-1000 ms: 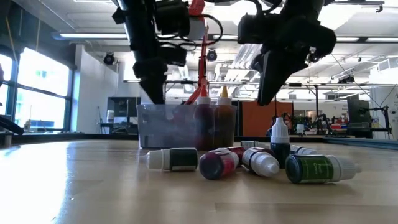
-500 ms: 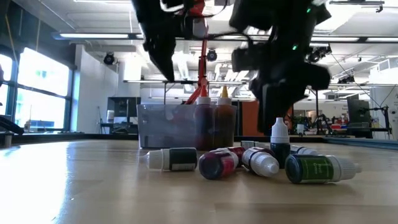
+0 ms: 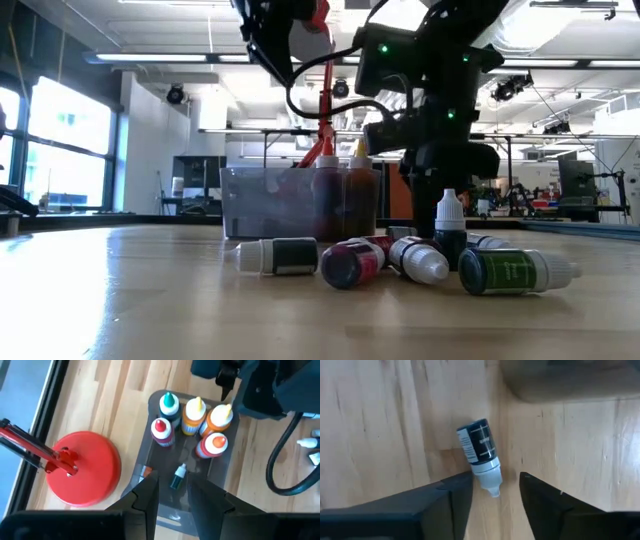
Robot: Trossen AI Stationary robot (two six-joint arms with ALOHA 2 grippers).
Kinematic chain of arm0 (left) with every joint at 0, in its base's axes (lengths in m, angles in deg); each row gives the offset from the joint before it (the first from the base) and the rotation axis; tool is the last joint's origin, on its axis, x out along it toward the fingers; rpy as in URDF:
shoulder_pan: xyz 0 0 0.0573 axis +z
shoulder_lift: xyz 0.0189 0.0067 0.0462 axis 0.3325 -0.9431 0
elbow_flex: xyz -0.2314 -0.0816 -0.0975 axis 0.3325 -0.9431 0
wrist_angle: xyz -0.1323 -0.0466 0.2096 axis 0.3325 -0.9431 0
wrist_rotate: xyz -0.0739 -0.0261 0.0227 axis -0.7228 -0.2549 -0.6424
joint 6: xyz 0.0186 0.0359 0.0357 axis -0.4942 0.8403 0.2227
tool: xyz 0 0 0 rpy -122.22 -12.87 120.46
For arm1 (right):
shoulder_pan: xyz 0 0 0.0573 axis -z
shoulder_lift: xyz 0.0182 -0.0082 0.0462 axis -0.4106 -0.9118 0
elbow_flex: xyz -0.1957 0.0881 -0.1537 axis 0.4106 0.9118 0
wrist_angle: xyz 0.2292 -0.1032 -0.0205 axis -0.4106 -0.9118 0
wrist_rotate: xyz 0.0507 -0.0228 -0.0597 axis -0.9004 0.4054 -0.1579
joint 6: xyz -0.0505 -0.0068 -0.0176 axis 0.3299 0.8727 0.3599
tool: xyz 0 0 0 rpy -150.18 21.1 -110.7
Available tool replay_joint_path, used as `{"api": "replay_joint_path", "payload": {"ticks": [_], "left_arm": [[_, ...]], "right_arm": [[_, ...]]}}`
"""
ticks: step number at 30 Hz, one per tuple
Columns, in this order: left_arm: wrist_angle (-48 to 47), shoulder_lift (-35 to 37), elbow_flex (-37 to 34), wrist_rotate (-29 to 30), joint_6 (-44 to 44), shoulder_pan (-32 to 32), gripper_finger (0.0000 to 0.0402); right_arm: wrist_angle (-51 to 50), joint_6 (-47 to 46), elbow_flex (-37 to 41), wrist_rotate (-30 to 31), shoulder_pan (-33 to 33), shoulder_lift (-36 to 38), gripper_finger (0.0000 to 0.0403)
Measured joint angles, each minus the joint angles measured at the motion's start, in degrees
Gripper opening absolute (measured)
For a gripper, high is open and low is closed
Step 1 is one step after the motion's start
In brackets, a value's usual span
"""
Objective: Pick & Place food coloring
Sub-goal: Put the small black food coloring bottle into the black bin
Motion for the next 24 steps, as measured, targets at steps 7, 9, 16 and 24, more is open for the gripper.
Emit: {"api": "replay_joint_path", "payload": {"ticks": [7,9,16,24], "left_arm": [[-0.65,0.00,0.22,0.02,-0.11,0.00,0.0097],[-0.66,0.00,0.22,0.02,-0.20,0.00,0.0097],[-1.66,0.00,0.22,0.07,-0.34,0.00,0.0097],[-6.58,0.98,0.22,0.47,-4.81,0.00,0.0097]], "right_arm": [[2.13,3.76,0.00,-6.22,-0.17,-0.07,0.0078],[2.39,3.59,0.00,-7.61,-0.18,-0.07,0.0057],[2.42,1.42,0.00,-9.73,-0.20,-0.05,0.0043],[3.02,-1.32,-0.13,-16.08,-3.01,5.27,0.0053]]}}
